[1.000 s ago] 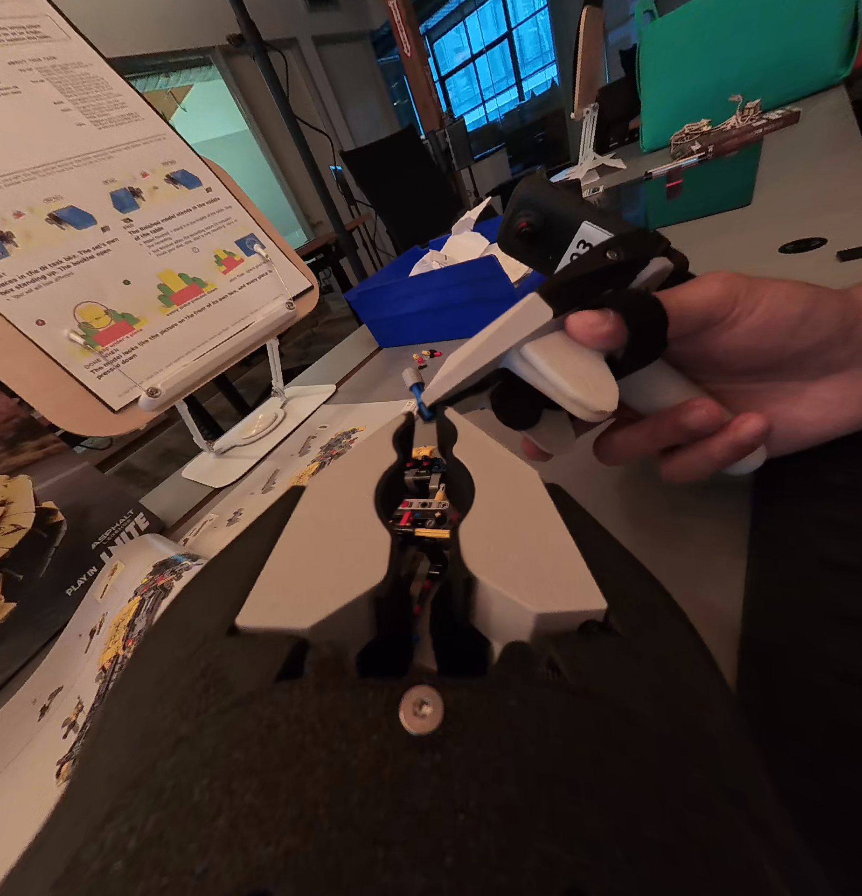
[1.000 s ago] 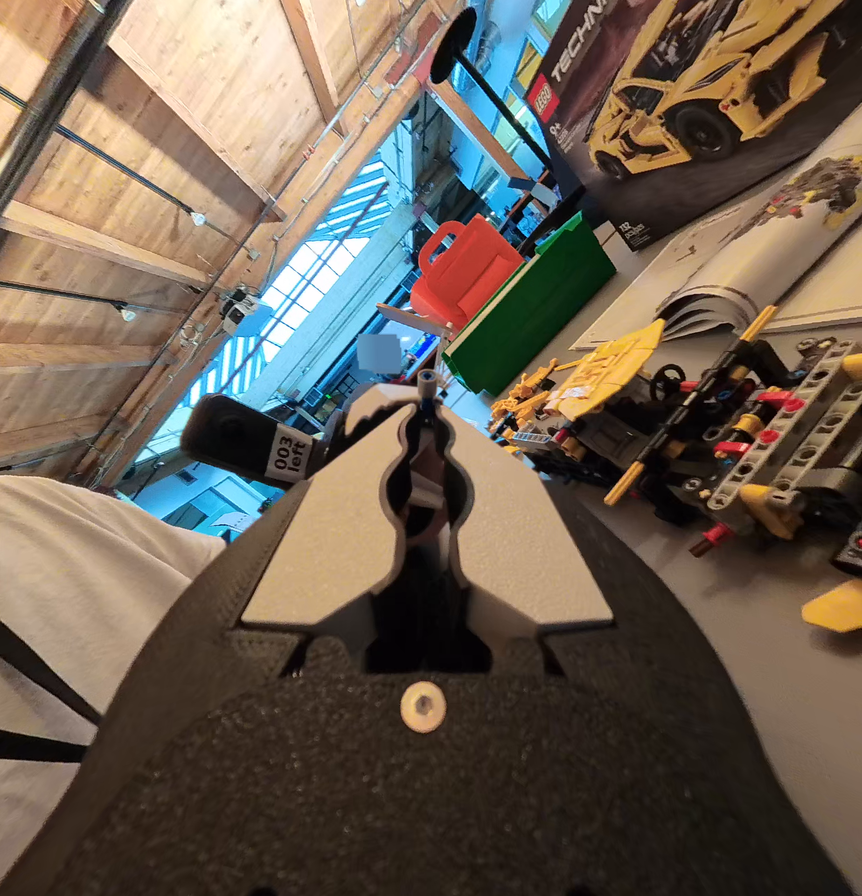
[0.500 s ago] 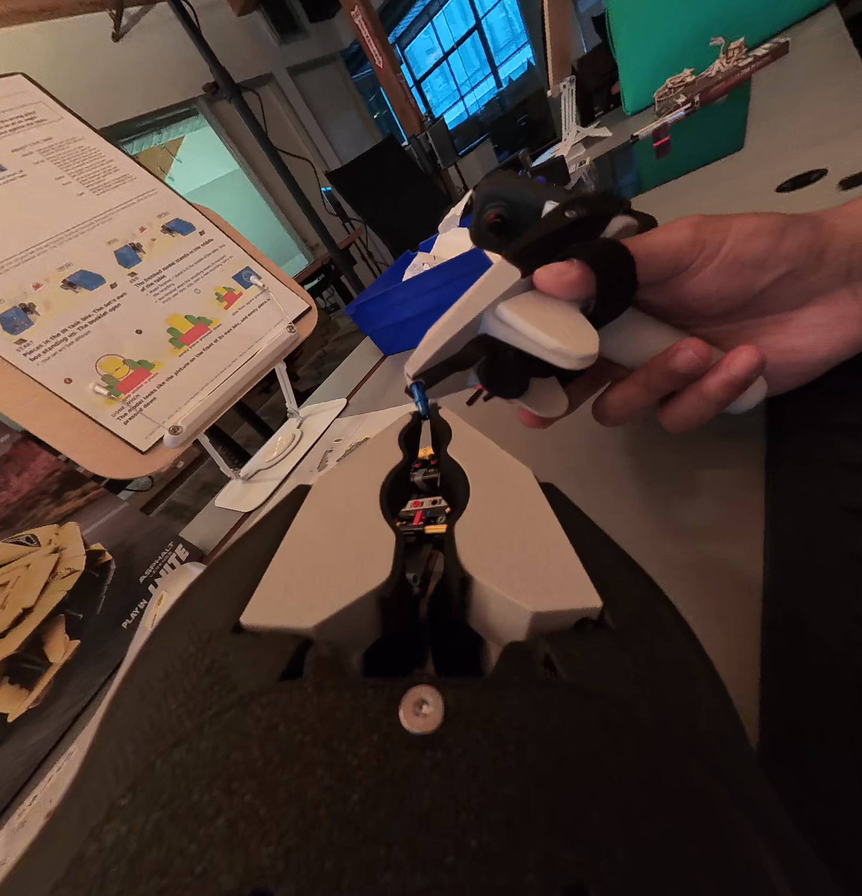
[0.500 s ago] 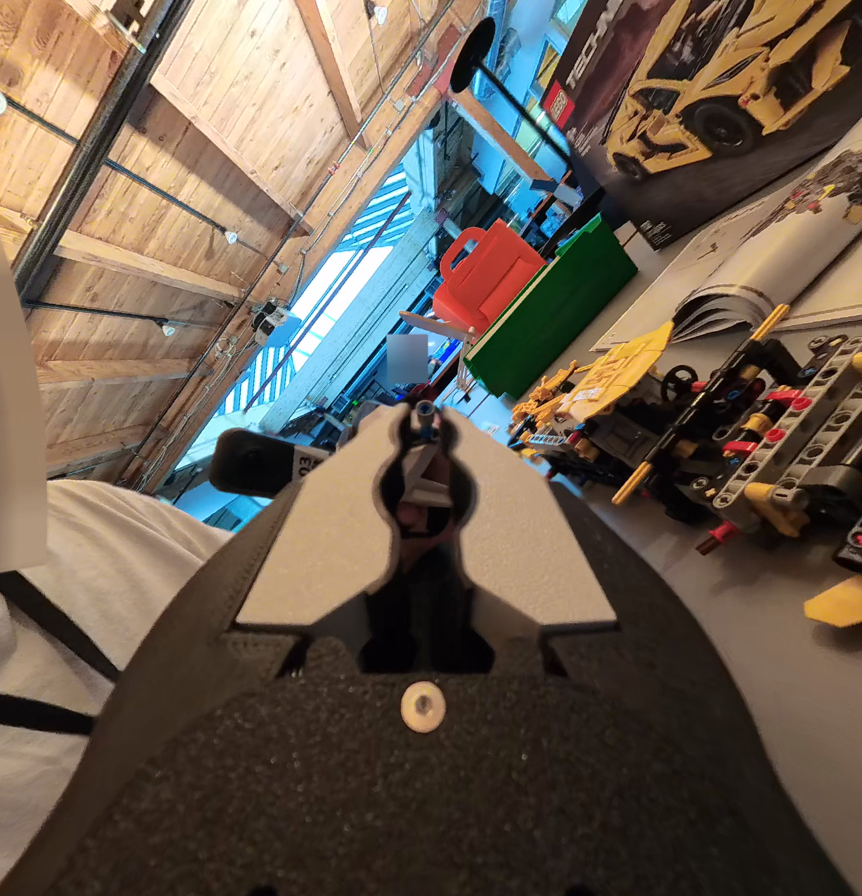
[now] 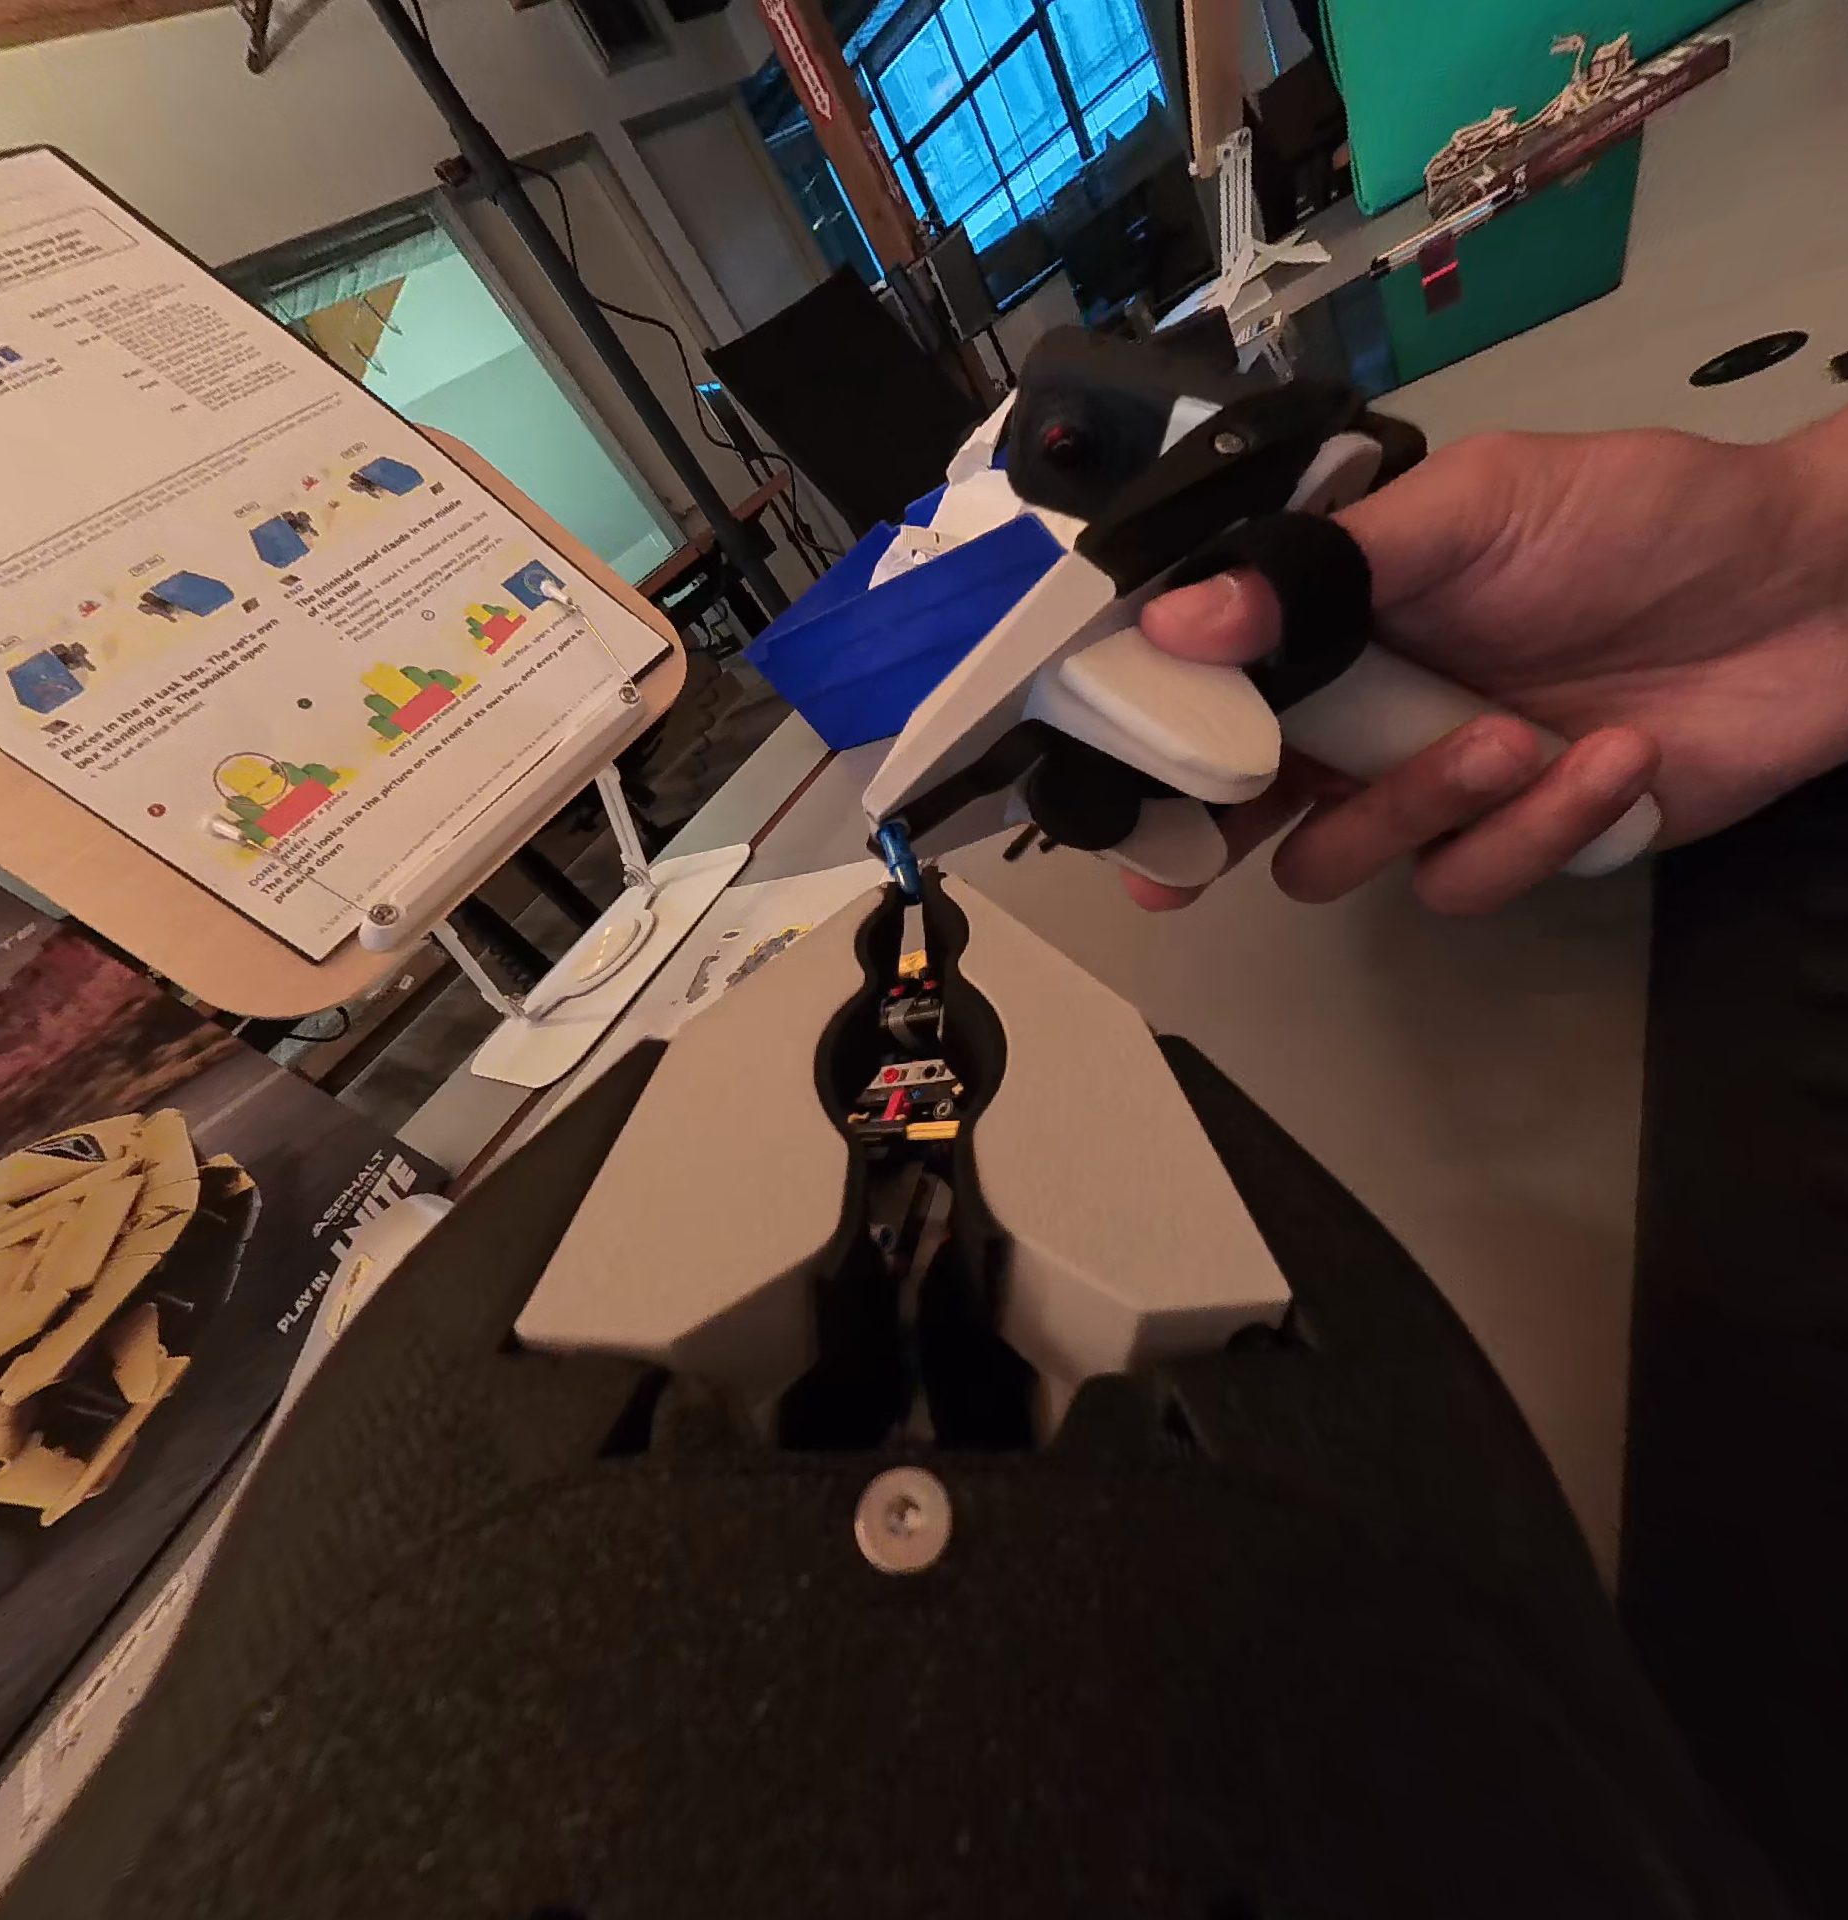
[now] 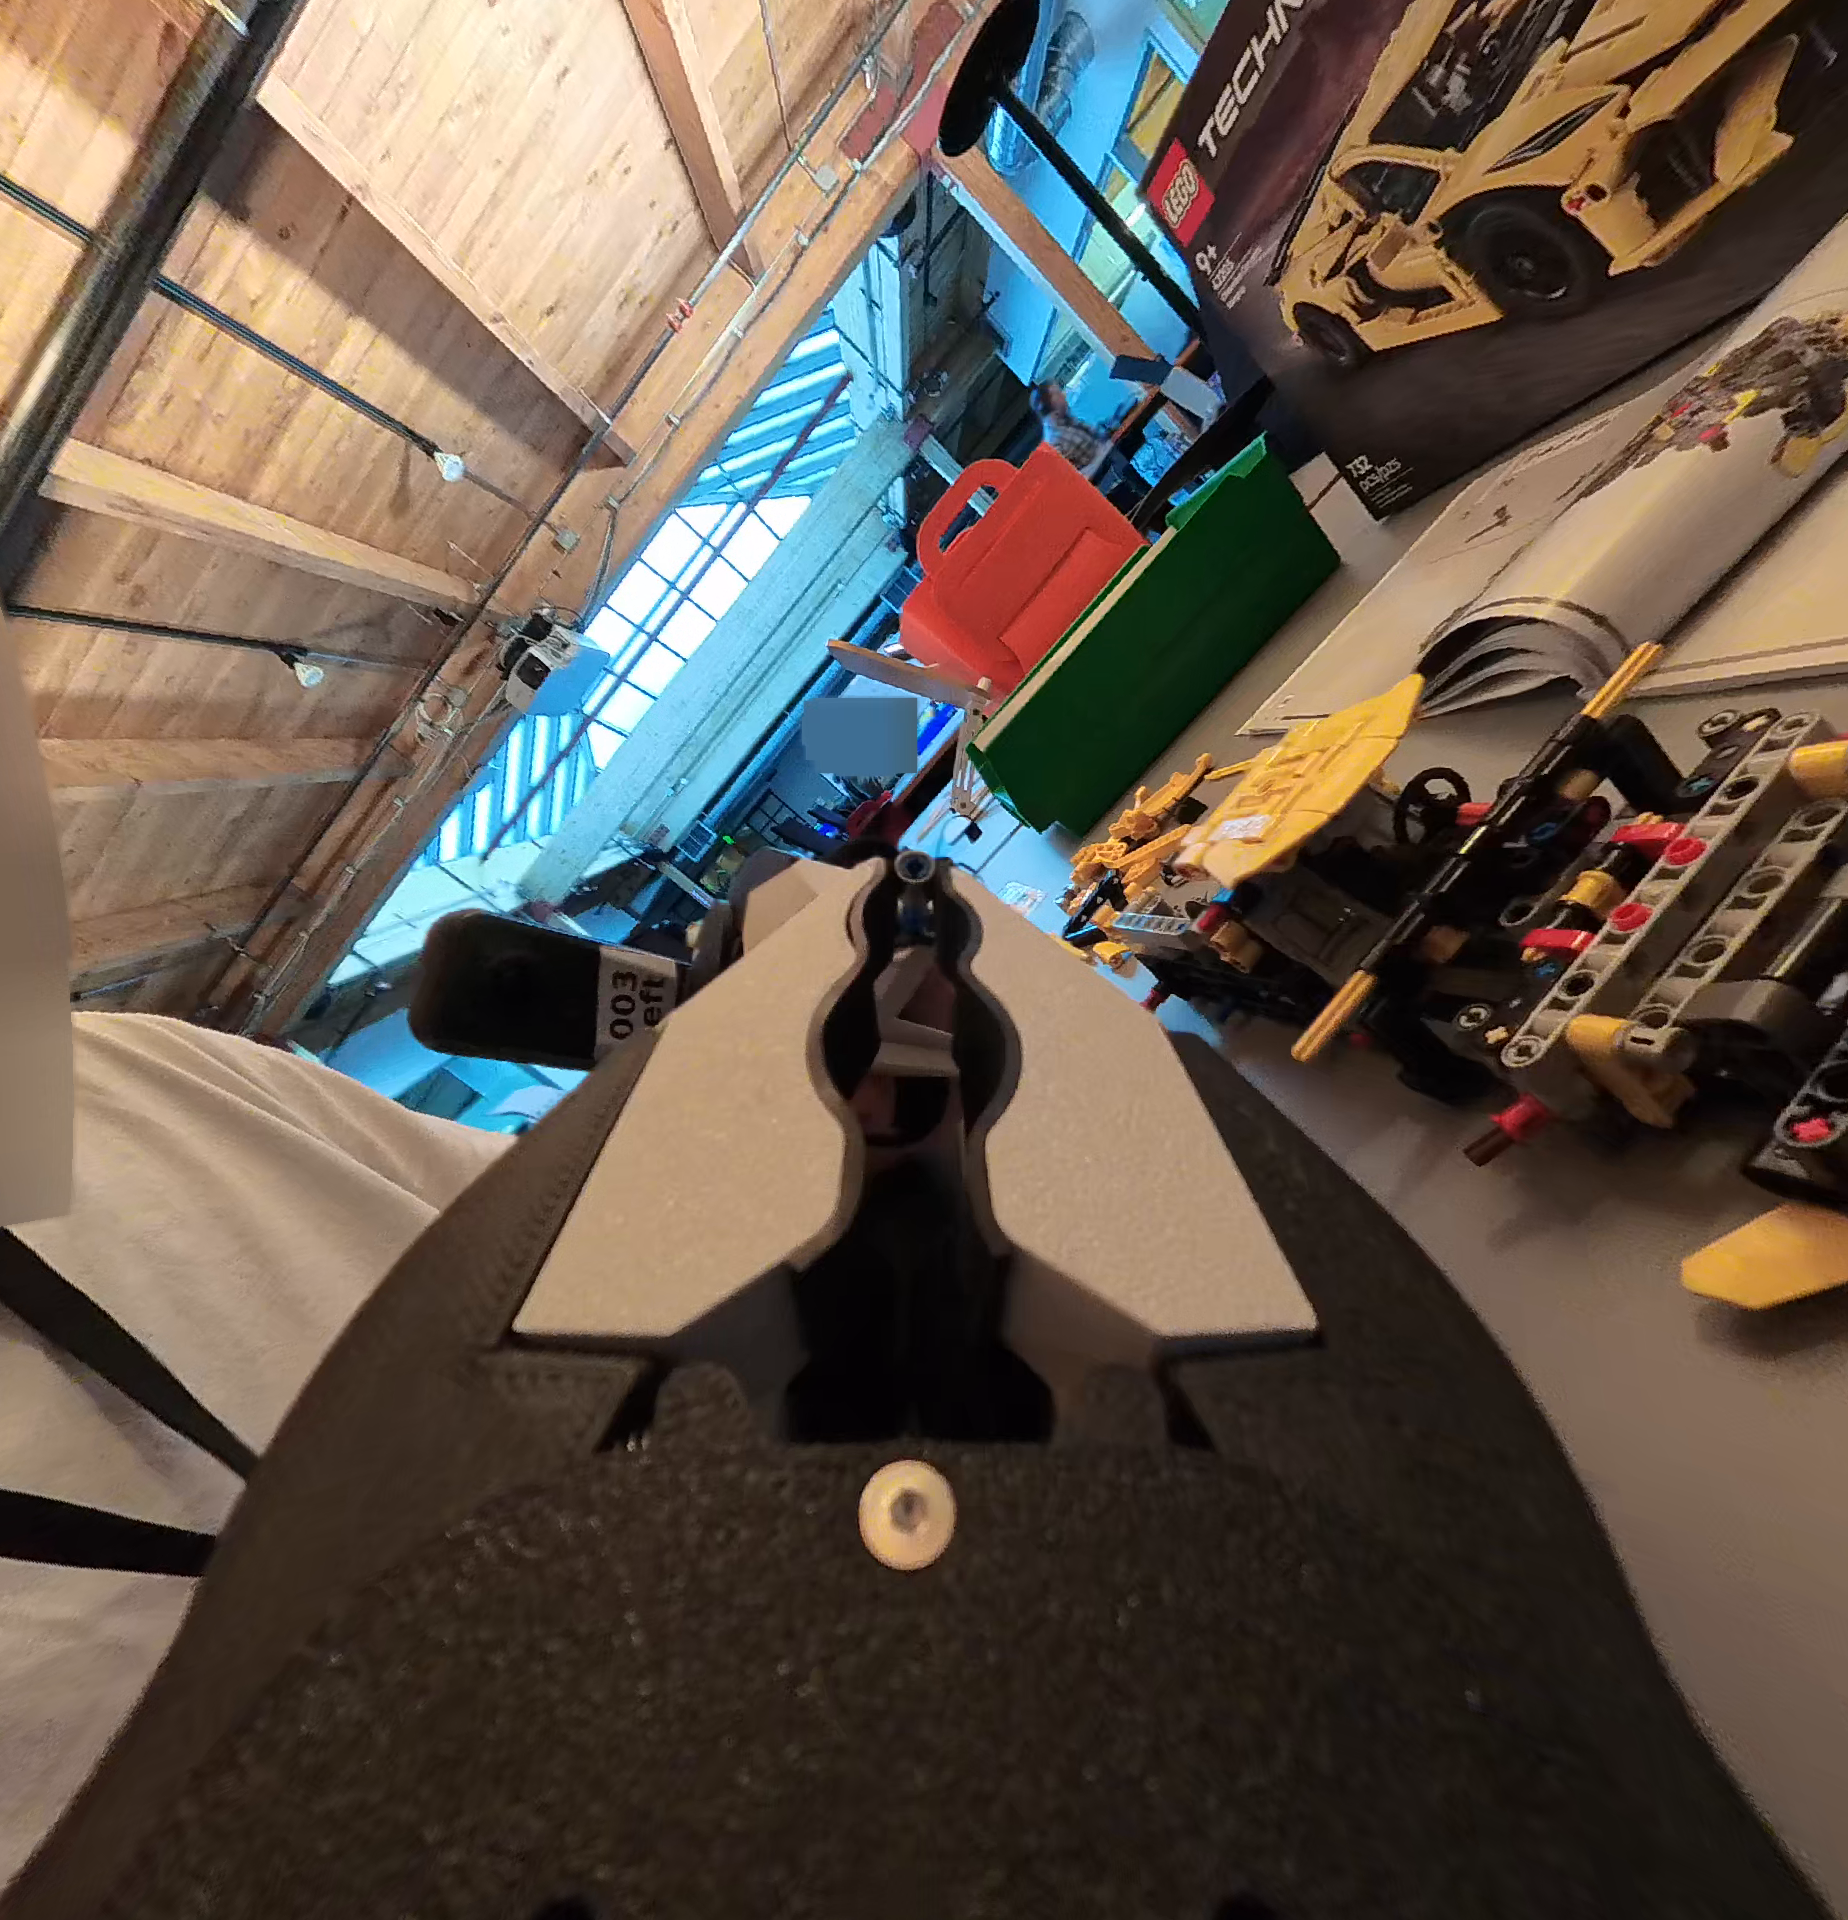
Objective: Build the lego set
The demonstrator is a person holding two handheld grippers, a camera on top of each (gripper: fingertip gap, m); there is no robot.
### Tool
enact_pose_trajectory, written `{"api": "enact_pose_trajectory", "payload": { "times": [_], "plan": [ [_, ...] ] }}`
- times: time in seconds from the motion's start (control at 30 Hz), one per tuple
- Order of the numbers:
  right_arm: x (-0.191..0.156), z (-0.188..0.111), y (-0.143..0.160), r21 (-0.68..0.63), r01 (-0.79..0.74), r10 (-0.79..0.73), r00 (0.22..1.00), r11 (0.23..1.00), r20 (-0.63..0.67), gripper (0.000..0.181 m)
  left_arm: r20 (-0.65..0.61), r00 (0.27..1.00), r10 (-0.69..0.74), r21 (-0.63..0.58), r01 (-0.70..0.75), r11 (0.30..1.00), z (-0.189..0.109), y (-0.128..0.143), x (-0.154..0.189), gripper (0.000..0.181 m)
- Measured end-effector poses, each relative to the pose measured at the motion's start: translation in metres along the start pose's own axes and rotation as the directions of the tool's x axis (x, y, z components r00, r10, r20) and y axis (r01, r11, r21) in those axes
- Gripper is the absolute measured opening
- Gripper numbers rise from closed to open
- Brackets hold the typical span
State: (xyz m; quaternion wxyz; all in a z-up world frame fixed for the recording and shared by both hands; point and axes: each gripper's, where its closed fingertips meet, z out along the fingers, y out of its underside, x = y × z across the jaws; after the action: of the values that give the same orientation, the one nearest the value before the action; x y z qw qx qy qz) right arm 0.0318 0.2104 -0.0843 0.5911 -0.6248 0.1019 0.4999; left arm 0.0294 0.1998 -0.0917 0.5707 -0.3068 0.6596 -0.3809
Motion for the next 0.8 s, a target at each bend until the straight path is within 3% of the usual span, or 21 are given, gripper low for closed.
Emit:
{"api": "enact_pose_trajectory", "payload": {
  "times": [0.73, 0.8],
  "plan": [
    [-0.003, 0.005, 0.005, -0.011, 0.024, -0.023, 1.0, 1.0, 0.003, 0.006, -0.027, 0.999, -0.02, -0.013, 0.02, 1.0, 0.0, -0.001, 0.007, 0.002],
    [-0.007, 0.014, 0.022, -0.105, 0.058, -0.057, 0.998, 0.993, 0.007, 0.007, -0.071, 0.997, -0.012, -0.014, 0.011, 1.0, 0.002, -0.004, 0.017, 0.0]
  ]
}}
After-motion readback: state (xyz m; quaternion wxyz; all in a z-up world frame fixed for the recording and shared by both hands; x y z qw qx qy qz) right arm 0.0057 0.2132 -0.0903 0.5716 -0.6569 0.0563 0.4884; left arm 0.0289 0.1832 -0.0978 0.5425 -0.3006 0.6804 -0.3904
